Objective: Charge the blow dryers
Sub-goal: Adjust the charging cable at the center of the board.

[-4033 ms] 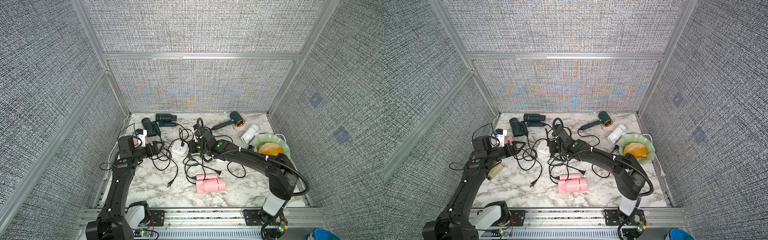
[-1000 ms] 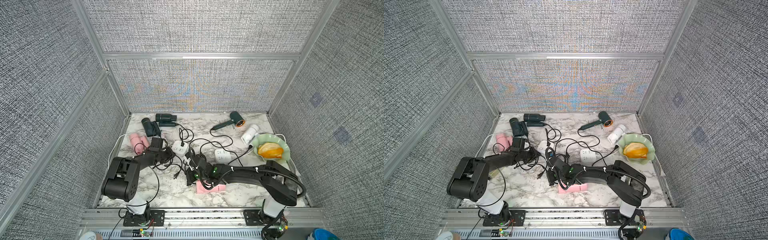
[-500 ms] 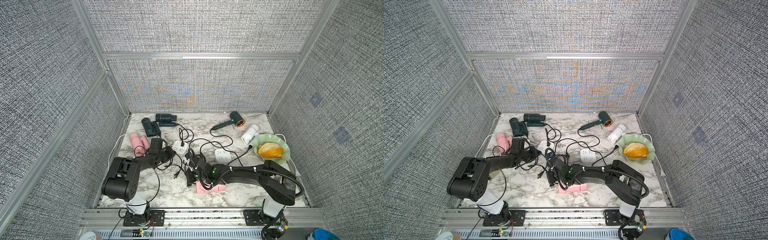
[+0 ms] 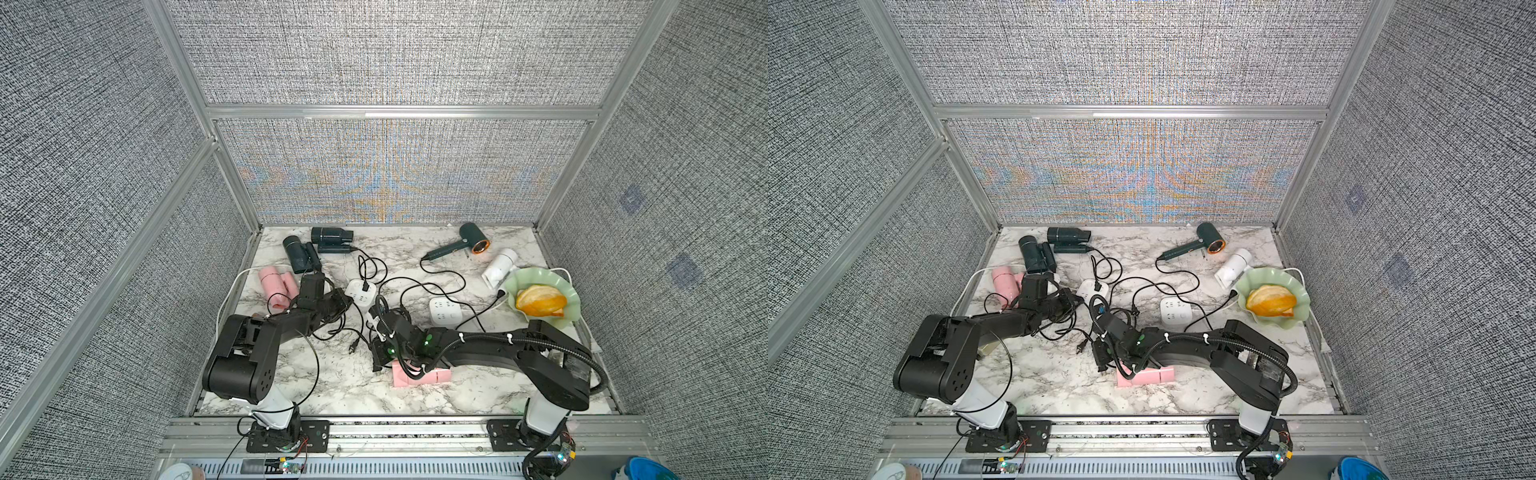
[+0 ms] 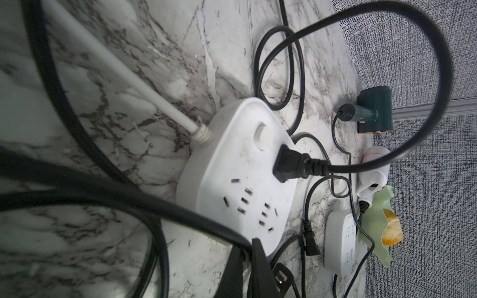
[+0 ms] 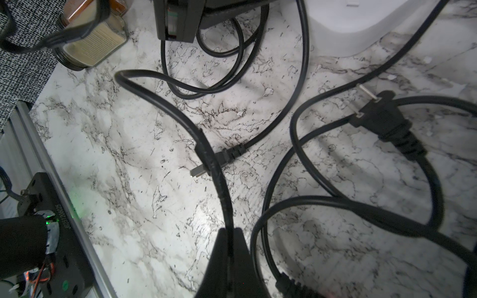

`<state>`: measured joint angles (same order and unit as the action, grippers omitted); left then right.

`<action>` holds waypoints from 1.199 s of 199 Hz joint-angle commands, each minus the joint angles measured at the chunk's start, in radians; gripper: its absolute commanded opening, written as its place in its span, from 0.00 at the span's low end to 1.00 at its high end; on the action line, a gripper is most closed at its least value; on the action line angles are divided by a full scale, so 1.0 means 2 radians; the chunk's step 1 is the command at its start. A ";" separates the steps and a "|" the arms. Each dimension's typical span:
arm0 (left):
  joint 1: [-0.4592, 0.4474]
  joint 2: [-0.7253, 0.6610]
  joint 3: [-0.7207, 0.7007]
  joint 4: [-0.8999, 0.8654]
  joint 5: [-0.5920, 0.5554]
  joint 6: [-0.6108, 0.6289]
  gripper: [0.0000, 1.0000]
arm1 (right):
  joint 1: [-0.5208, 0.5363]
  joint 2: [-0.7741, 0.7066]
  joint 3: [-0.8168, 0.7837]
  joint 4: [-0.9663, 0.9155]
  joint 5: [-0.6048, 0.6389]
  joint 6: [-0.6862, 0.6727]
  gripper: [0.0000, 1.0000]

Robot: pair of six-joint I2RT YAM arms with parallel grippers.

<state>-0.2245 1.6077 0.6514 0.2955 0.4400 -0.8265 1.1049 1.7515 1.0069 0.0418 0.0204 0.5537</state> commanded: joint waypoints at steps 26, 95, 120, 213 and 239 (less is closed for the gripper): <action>0.000 -0.025 0.007 -0.010 0.000 0.012 0.07 | 0.000 -0.010 0.000 -0.001 0.018 0.002 0.06; 0.000 -0.112 0.054 -0.111 -0.008 0.039 0.06 | -0.006 -0.025 -0.009 -0.006 0.025 0.000 0.06; 0.003 -0.150 0.080 -0.168 -0.024 0.051 0.07 | -0.008 -0.034 -0.015 -0.006 0.029 0.001 0.05; 0.010 -0.309 0.115 -0.331 -0.111 0.069 0.06 | -0.047 -0.085 -0.074 0.010 0.024 0.024 0.05; 0.012 -0.385 0.098 -0.339 -0.157 0.074 0.06 | -0.064 -0.101 -0.076 0.002 0.019 0.020 0.05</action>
<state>-0.2047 0.9413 0.8642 -0.3454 0.2359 -0.6941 0.9985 1.5723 0.8589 0.0418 0.0685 0.5816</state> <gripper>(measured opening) 0.073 0.056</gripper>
